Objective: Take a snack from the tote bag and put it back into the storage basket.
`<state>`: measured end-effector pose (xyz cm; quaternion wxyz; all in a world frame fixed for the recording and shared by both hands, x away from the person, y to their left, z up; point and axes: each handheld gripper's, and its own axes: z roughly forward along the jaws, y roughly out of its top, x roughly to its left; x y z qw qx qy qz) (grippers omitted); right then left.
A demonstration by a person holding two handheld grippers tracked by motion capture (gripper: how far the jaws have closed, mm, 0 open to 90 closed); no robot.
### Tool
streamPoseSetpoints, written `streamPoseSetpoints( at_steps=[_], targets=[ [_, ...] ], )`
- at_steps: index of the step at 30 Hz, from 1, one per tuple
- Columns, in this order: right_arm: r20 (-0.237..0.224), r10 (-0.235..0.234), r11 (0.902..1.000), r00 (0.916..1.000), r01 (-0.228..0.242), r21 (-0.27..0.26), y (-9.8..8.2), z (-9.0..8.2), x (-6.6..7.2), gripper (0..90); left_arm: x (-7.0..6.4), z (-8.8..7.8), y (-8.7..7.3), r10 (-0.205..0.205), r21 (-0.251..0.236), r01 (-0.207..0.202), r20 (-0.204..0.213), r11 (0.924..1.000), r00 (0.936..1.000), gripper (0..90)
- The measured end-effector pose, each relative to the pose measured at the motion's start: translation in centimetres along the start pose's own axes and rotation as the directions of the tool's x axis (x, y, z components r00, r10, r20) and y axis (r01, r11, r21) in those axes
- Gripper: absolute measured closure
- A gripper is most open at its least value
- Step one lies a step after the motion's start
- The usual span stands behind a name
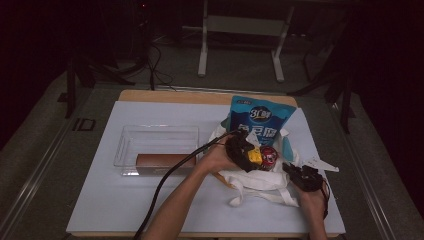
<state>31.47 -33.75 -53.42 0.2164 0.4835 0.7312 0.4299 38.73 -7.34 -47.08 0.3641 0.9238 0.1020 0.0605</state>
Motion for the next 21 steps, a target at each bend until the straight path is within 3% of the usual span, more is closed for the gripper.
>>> streamPoseSetpoints(
  at_steps=[12,21],
  targets=[
    [-0.002,0.002,1.0000,1.0000,-0.002,0.000,0.00,0.00,-0.02,81.7,-0.11,-0.15,0.25,0.024,0.017,-0.024,-0.011,0.9996,0.9996,28.9],
    [-0.003,0.003,1.0000,1.0000,-0.003,0.000,0.01,0.00,-0.03,81.7,-0.10,-0.86,0.55,0.024,0.000,-0.024,-0.012,0.9997,0.9996,28.9]
  ],
)
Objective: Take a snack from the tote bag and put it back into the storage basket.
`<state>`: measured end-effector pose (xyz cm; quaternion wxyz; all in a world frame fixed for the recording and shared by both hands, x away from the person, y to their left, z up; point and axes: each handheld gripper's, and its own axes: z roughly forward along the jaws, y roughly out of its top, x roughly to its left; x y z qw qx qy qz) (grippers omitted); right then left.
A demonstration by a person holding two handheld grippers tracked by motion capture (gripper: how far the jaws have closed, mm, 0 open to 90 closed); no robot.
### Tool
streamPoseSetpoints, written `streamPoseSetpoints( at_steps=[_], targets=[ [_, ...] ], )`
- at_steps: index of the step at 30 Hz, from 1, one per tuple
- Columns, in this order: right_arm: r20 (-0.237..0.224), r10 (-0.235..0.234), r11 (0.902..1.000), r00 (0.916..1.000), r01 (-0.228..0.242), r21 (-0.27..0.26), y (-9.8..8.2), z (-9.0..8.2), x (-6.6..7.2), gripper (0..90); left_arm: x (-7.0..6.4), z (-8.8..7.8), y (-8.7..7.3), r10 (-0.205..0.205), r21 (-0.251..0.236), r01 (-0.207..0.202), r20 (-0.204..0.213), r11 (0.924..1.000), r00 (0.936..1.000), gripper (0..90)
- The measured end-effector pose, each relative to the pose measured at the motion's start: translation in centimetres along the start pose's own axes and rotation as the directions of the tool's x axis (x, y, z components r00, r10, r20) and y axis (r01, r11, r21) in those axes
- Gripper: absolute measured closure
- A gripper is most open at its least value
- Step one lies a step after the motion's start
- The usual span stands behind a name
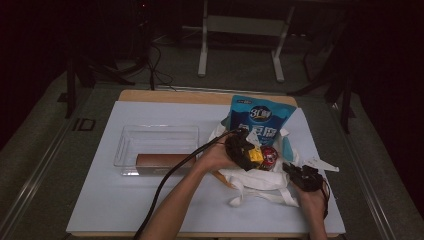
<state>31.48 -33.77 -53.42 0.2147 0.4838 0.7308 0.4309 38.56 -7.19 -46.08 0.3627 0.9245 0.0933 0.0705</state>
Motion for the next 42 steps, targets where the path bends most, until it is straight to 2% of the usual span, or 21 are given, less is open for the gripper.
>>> streamPoseSetpoints(
  at_steps=[11,16,18,23,35,38,42],
  targets=[
    [0.001,-0.001,1.0000,1.0000,0.001,0.001,0.0,0.0,0.0,81.6,0.2,-1.8,0.6,0.002,-0.029,-0.003,-0.009,0.9996,1.0000,28.9],
    [0.002,-0.002,1.0000,1.0000,0.002,0.000,0.0,0.0,0.0,81.6,0.3,-2.7,0.9,0.015,-0.025,-0.016,-0.011,0.9996,0.9998,28.9],
    [0.002,-0.001,1.0000,1.0000,0.001,0.000,0.0,0.0,0.0,81.6,0.3,-3.2,0.9,0.016,-0.040,-0.017,-0.016,0.9991,0.9997,28.9],
    [0.002,0.000,1.0000,1.0000,0.000,0.000,0.0,0.0,0.0,81.6,0.4,-4.4,1.0,0.036,-0.031,-0.037,-0.012,0.9989,0.9993,28.9],
    [0.003,-0.002,1.0000,1.0000,0.002,0.000,0.0,0.0,0.0,81.6,0.3,-6.8,0.9,0.044,-0.060,-0.045,-0.010,0.9972,0.9990,28.9],
    [0.002,0.000,1.0000,1.0000,0.000,0.000,0.0,0.0,0.0,81.6,0.2,-7.4,0.8,0.058,-0.052,-0.058,-0.004,0.9970,0.9983,28.9],
    [0.003,-0.001,1.0000,1.0000,0.001,0.000,0.0,0.0,0.0,81.6,0.2,-8.4,0.6,0.058,-0.067,-0.057,0.008,0.9961,0.9983,28.9]
  ],
)
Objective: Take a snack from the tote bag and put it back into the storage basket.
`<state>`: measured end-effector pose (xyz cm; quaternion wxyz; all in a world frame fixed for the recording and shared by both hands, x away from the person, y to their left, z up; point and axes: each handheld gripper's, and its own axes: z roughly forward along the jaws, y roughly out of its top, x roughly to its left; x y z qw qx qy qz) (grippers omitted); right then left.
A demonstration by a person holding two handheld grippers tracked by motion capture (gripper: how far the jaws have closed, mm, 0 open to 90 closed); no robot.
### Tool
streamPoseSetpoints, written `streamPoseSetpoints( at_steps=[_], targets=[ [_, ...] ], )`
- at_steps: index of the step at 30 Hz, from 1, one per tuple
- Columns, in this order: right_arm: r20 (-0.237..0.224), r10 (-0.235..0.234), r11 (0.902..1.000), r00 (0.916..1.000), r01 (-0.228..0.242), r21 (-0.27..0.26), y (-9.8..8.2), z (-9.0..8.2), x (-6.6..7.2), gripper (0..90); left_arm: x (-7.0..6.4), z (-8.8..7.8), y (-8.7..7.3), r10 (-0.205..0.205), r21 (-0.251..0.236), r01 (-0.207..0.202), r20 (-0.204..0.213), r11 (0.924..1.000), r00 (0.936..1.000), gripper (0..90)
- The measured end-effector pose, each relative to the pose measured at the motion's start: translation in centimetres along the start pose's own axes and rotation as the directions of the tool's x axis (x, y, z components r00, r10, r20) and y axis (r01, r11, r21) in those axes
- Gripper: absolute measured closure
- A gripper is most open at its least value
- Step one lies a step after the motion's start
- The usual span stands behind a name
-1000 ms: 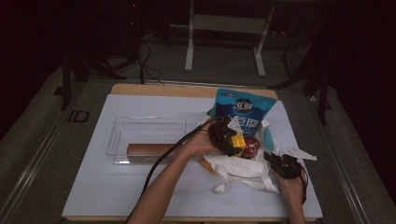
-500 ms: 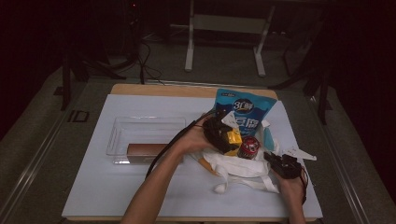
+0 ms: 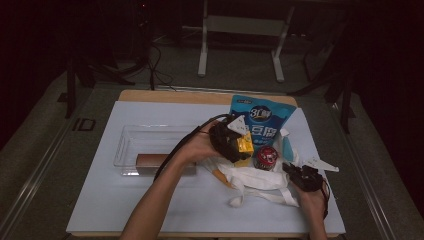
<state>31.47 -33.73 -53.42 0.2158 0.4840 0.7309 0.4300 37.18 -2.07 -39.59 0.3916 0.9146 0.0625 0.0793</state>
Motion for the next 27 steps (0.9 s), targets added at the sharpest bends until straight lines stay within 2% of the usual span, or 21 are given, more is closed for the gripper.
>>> streamPoseSetpoints(
  at_steps=[5,12,14,27],
  targets=[
    [0.000,0.001,1.0000,1.0000,-0.001,0.000,0.0,0.0,0.0,81.6,-0.4,-1.0,0.1,0.025,-0.002,-0.025,-0.015,0.9997,0.9996,28.9],
    [0.000,0.000,1.0000,1.0000,0.000,0.000,0.0,0.0,0.0,81.6,-0.6,-2.2,-0.1,0.030,-0.008,-0.030,-0.001,0.9995,0.9996,28.9],
    [0.000,0.000,1.0000,1.0000,0.000,-0.001,0.0,0.0,0.0,81.6,-0.7,-2.6,-0.1,0.039,-0.012,-0.039,-0.017,0.9991,0.9991,28.9],
    [-0.001,0.001,1.0000,1.0000,-0.001,0.000,0.0,0.0,0.0,81.6,-0.1,-4.7,-0.6,0.015,-0.033,-0.016,-0.029,0.9993,0.9995,28.8]
  ],
)
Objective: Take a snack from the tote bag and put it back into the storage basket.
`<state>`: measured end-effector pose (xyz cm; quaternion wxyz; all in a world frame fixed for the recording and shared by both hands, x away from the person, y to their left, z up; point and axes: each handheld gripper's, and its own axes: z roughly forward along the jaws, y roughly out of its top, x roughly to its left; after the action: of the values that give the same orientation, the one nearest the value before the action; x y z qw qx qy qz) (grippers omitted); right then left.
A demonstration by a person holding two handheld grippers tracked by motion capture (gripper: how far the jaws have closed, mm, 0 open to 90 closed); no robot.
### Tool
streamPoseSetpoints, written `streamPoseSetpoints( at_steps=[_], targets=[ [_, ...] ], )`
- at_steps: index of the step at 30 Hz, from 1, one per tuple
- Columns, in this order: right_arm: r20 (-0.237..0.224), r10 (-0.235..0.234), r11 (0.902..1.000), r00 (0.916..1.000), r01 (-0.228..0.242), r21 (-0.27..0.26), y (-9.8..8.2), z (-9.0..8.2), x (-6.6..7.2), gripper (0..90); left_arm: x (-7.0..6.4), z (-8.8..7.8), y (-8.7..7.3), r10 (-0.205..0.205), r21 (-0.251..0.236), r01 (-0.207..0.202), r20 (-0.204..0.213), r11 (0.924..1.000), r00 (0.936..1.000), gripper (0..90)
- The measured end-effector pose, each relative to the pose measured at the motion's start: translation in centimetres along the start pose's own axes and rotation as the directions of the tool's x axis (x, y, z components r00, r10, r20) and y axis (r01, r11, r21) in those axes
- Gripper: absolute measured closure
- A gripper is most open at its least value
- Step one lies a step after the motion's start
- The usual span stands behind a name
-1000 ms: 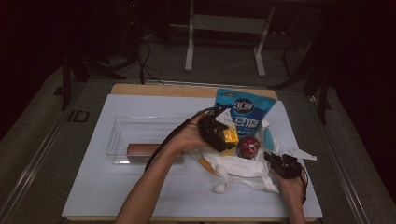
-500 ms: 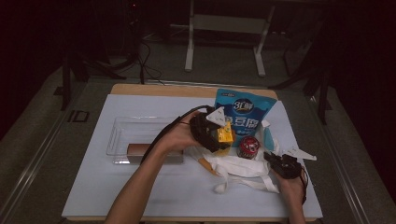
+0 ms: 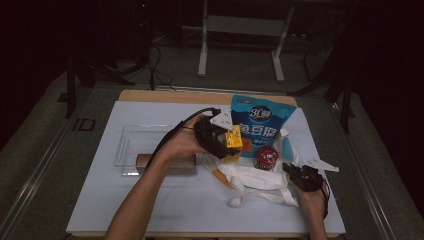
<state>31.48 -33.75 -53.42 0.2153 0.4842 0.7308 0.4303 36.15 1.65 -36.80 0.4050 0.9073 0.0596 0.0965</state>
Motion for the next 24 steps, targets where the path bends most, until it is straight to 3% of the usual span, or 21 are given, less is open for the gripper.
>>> streamPoseSetpoints(
  at_steps=[11,24],
  targets=[
    [0.000,-0.002,1.0000,1.0000,0.002,0.002,0.0,0.0,0.0,81.6,0.3,-1.8,0.0,-0.003,-0.018,0.003,-0.008,0.9998,1.0000,28.9],
    [-0.002,0.001,1.0000,1.0000,-0.001,0.003,0.0,0.0,0.0,81.6,0.3,-2.9,0.5,0.014,-0.024,-0.014,-0.020,0.9996,0.9997,28.8]
  ],
)
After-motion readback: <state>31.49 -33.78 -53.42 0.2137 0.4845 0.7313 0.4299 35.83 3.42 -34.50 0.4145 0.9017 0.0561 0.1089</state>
